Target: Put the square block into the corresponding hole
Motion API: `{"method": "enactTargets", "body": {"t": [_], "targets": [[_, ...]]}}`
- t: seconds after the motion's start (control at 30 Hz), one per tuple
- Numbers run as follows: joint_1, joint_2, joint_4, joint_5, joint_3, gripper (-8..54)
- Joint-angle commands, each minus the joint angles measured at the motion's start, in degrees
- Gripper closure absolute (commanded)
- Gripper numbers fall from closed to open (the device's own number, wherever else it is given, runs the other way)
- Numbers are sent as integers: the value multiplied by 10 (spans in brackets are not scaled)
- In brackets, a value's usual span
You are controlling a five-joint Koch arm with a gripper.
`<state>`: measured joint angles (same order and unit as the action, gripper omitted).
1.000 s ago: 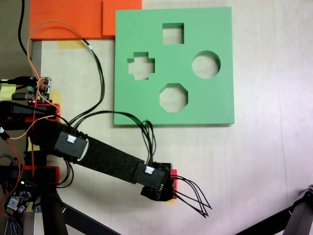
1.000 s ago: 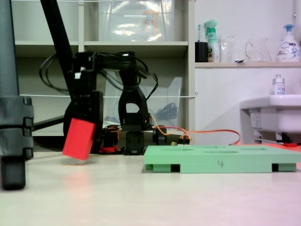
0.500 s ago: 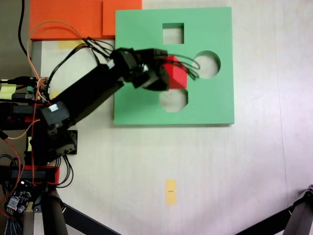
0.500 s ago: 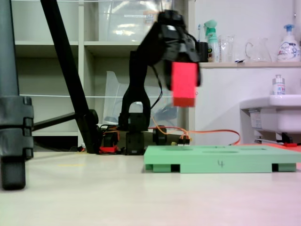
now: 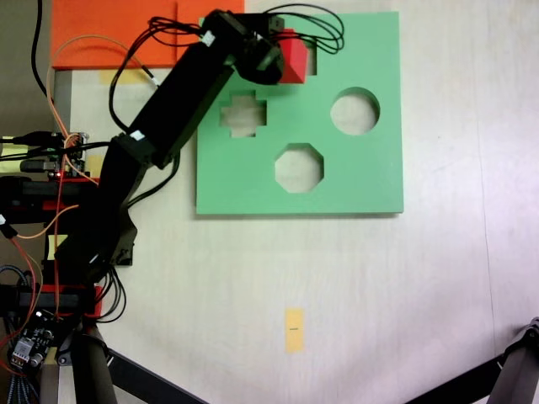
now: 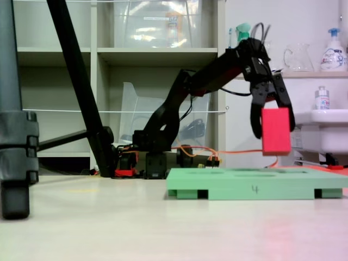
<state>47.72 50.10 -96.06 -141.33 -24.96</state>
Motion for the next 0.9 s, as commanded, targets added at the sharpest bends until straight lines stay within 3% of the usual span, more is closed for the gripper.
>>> {"method": "enactTargets", "body": {"t": [0.0, 0.87], "targets": [[4, 3, 18, -16, 33, 374], [11, -69, 115, 18, 47, 372]]}}
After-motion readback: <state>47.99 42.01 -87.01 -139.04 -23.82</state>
